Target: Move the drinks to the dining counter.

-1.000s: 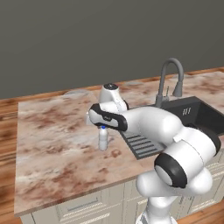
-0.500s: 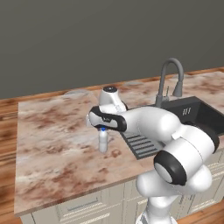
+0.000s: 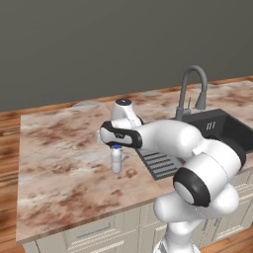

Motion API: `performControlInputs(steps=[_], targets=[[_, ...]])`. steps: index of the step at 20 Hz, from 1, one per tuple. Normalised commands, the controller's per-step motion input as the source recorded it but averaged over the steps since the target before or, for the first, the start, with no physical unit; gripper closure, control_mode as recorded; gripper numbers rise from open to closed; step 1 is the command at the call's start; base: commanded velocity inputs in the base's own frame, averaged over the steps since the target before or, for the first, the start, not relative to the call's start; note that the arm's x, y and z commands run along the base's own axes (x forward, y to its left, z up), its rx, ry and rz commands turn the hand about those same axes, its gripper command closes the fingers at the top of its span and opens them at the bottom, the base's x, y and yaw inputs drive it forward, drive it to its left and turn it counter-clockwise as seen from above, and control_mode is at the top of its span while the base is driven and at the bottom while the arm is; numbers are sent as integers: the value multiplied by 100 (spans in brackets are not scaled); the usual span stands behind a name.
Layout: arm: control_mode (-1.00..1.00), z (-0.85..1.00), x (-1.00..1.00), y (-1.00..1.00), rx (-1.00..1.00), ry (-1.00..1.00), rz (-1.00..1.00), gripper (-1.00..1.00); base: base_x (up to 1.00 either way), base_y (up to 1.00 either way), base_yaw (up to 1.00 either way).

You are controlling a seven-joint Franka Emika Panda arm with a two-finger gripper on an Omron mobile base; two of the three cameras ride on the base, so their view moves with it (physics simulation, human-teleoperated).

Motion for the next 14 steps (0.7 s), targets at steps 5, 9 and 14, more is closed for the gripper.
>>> performControlInputs(steps=[5, 9, 14], targets=[[-100, -24, 0, 0, 0, -1, 0, 100, 0, 0, 0], [-100, -22, 0, 0, 0, -2, 0, -100, 0, 0, 0], [-100, -1, -3, 0, 0, -6, 0, -100, 0, 0, 0]])
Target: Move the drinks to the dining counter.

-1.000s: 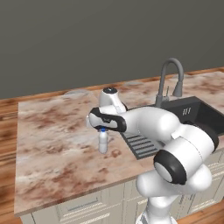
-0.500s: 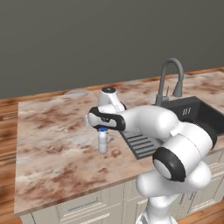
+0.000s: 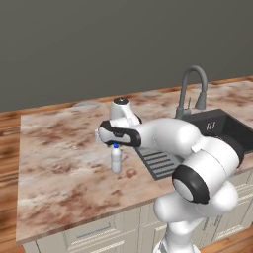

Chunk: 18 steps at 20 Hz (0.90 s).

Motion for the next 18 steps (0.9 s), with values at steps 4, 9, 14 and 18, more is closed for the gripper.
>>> performControlInputs(steps=[4, 9, 14, 18], targets=[[-100, 0, -5, -2, 0, -7, 0, -100, 0, 0, 0], [-100, 2, -3, 0, 0, -7, 0, -100, 0, 0, 0], [-100, 68, 0, 0, 2, -6, 0, -100, 0, 0, 0], [-100, 98, -11, -10, 8, 0, 4, -100, 0, 0, 0]])
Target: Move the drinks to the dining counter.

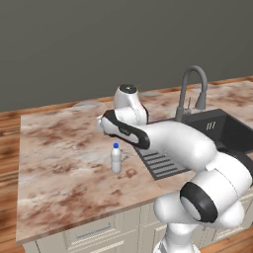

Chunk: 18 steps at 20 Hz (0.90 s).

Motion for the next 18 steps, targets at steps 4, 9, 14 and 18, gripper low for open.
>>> performControlInputs(steps=[4, 9, 14, 18], targets=[[-100, 93, -41, -34, 8, 3, 15, -100, 0, 0, 0], [-100, 92, -85, -31, -5, -10, 20, -100, 0, 0, 0], [-100, 75, -96, -36, -17, -24, 21, -100, 0, 0, 0], [-100, 47, -63, -24, -8, -3, 13, -100, 0, 0, 0]])
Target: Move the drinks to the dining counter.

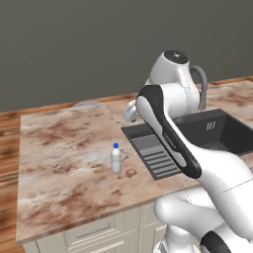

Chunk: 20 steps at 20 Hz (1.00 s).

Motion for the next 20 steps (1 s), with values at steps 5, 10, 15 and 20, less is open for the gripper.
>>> performControlInputs(steps=[5, 10, 15, 20], targets=[[-100, 67, -24, -42, 0, 4, 12, -100, 0, 0, 0], [-100, 11, -22, -10, 0, 7, 1, -100, 0, 0, 0], [-100, -7, -43, -5, 0, -6, -11, -100, 0, 0, 0], [-100, -27, -46, -2, 2, -10, -21, -100, 0, 0, 0]])
